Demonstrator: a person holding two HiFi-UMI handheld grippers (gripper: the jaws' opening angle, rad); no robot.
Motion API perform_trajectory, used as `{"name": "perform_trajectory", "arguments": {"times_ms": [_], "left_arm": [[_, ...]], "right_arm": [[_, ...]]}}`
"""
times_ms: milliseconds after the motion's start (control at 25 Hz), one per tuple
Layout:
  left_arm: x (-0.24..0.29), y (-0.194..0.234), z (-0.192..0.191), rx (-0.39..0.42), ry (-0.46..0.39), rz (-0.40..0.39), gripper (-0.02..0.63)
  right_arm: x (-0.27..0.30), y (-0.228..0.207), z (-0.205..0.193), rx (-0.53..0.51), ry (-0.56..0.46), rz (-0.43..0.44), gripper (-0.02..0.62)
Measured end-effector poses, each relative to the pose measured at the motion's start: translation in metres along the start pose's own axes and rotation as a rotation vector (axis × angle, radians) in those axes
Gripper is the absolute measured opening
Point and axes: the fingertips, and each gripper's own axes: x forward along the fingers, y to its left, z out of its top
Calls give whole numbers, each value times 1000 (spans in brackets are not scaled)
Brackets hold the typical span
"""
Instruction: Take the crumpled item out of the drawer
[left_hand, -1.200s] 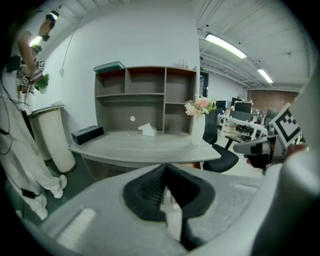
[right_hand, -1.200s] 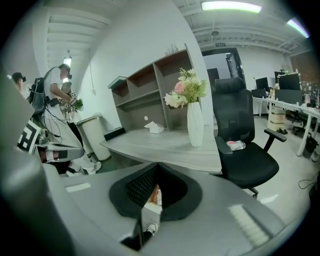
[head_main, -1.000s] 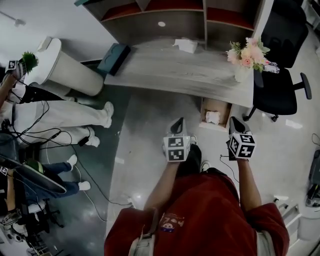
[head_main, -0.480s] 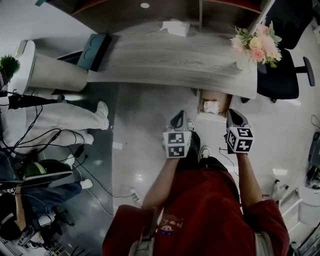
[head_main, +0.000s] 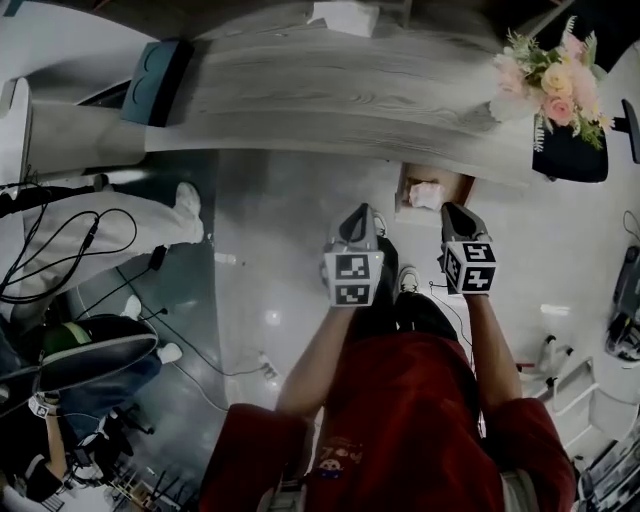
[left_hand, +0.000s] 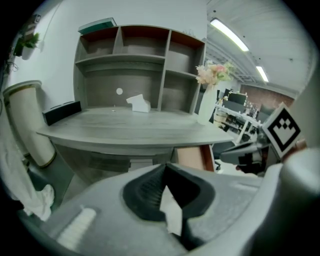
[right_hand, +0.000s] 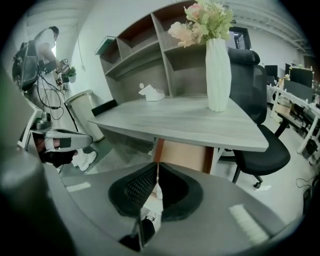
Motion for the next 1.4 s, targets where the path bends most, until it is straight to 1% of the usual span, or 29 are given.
{"name": "perform_trajectory", "arguments": {"times_ms": [480,600,840,960,1120,1400], "left_arm": [[36,13,-32,-3,36,-45,-3],[42,14,-43,-5,57,-56,-3],[53,18,-57,3,74,-71,-3],[54,21,-64,-10,83,-62,-3],[55,27,-73,-22,97,-58,-3],[58,32,-87,-32,124,-62,-3]], "right_arm": [[76,2,-44,-11,139,13,72],[93,3,-55,-19,173,18,92],[117,0,-66,-34,199,13,105],[125,-1,-76,-33,223,14,127],[138,-1,-87,-39,267,11,129],[160,-12,-106,-47,345,-27,129]]}}
